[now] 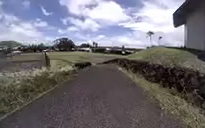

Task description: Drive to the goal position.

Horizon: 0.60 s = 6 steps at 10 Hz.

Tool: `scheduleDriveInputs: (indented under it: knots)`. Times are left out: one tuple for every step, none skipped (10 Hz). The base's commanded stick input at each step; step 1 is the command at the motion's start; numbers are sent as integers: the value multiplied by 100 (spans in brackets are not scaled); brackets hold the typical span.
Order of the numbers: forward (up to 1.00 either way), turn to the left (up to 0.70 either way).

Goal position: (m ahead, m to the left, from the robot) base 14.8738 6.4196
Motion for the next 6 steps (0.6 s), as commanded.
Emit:
scheduleDriveInputs:
  knots:
    - [70,2]
    - [70,2]
    - [70,2]
    - [70,2]
    - [70,2]
    - [70,2]
